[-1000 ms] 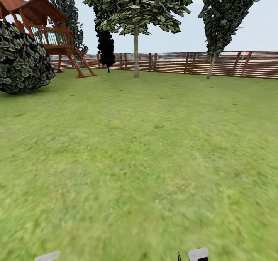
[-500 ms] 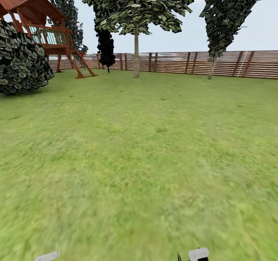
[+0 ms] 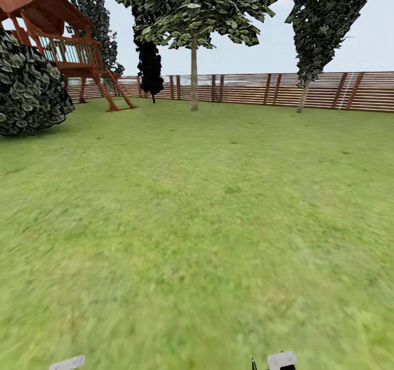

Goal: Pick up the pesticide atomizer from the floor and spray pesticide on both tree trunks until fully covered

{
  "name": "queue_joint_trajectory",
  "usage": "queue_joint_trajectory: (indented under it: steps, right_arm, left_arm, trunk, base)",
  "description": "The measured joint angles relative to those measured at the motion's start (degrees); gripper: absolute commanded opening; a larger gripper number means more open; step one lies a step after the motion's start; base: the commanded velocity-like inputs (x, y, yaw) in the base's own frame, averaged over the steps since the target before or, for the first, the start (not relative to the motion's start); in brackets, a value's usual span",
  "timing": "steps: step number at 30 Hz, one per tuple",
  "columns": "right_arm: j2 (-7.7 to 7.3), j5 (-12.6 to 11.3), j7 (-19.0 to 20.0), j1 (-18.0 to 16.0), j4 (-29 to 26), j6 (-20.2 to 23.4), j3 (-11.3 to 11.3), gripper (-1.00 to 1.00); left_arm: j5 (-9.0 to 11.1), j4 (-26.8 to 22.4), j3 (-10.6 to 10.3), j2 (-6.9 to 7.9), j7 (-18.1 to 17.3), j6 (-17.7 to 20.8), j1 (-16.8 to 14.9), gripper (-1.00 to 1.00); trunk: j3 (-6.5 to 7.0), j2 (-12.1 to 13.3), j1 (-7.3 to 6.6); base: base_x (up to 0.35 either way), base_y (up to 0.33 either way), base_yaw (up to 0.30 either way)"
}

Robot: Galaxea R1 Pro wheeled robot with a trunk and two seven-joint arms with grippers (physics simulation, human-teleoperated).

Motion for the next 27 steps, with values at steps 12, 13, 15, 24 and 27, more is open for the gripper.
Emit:
queue_joint_trajectory:
  steps: [12, 13, 15, 24, 27]
  right_arm:
    - [0.00, 0.0, 0.0, 0.0, 0.0, 0.0, 0.0, 1.00]
    - [0.00, 0.0, 0.0, 0.0, 0.0, 0.0, 0.0, 1.00]
    - [0.00, 0.0, 0.0, 0.0, 0.0, 0.0, 0.0, 1.00]
    - [0.00, 0.0, 0.0, 0.0, 0.0, 0.0, 0.0, 1.00]
    - [0.00, 0.0, 0.0, 0.0, 0.0, 0.0, 0.0, 1.00]
  left_arm:
    - [0.0, 0.0, 0.0, 0.00, 0.0, 0.0, 0.0, -1.00]
    - [0.0, 0.0, 0.0, 0.00, 0.0, 0.0, 0.0, -1.00]
    - [0.0, 0.0, 0.0, 0.00, 0.0, 0.0, 0.0, -1.00]
    - [0.0, 0.0, 0.0, 0.00, 0.0, 0.1, 0.0, -1.00]
    - [0.0, 0.0, 0.0, 0.00, 0.0, 0.1, 0.0, -1.00]
  trunk:
    - [0.00, 0.0, 0.00]
    - [0.00, 0.0, 0.00]
    - [0.00, 0.0, 0.00]
    - [0.00, 0.0, 0.00]
    - [0.00, 0.0, 0.00]
  base:
    - [0.335, 0.072, 0.000]
    - [0.335, 0.071, 0.000]
    - [0.335, 0.071, 0.000]
    - [0.335, 0.071, 0.000]
    - [0.335, 0.071, 0.000]
